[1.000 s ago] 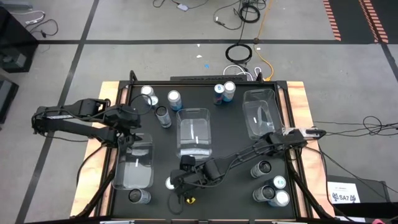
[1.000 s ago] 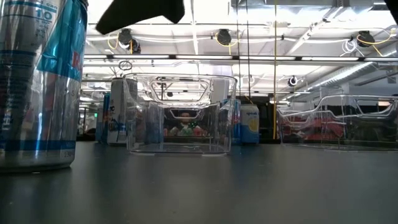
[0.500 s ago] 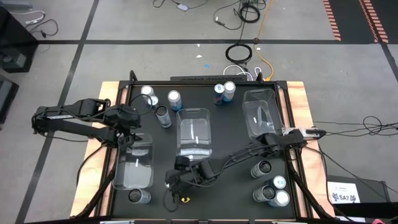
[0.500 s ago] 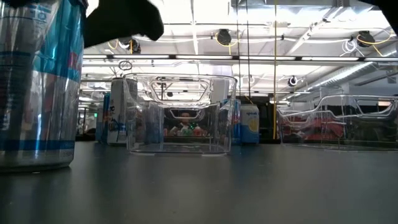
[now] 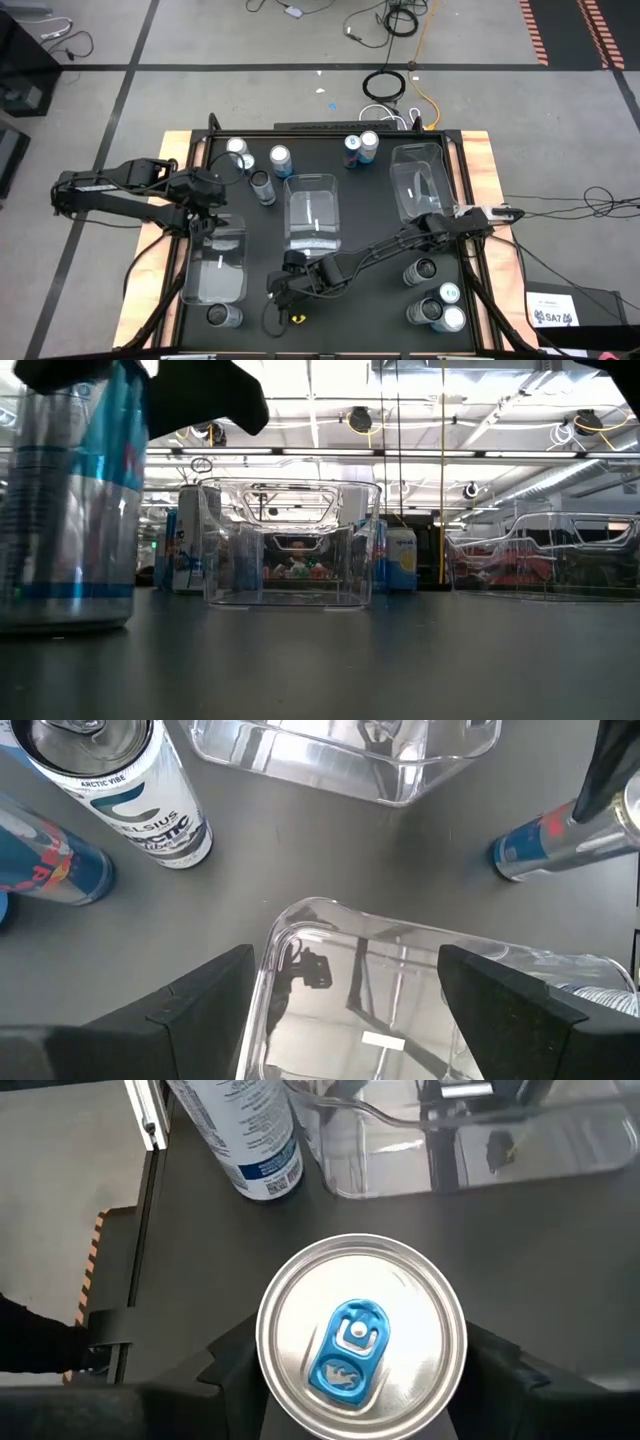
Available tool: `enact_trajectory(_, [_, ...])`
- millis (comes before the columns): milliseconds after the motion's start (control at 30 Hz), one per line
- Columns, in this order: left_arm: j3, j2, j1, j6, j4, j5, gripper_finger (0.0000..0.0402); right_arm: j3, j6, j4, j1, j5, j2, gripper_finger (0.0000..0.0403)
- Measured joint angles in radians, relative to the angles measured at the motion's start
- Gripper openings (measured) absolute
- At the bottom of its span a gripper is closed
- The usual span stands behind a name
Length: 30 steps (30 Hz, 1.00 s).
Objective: Sort soda cans
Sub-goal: Move the bottom left blue soda can to the bottom right of the table
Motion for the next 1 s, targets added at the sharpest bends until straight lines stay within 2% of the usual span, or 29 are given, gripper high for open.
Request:
enact_trajectory(433, [0.000,0.000,0.000,-0.002,0.002,0.000,0.0325,-0.001,0.237,-0.256,0.060,0.042,-0.065,0.0222])
enact_trajectory(600, [0.000,0.000,0.000,-0.004,0.002,0.000,0.0325,-0.001,0.350,-0.389,0.097,0.130,-0.086,0.0221])
enact_trajectory(833, [0.000,0.000,0.000,-0.004,0.006,0.000,0.0325,-0.001,0.655,-0.638,0.150,0.219,-0.126,0.0222])
enact_trajectory(1000, [0.000,0.000,0.000,-0.006,0.009,0.000,0.0325,-0.001,0.852,-0.776,0.218,0.322,-0.150,0.0222])
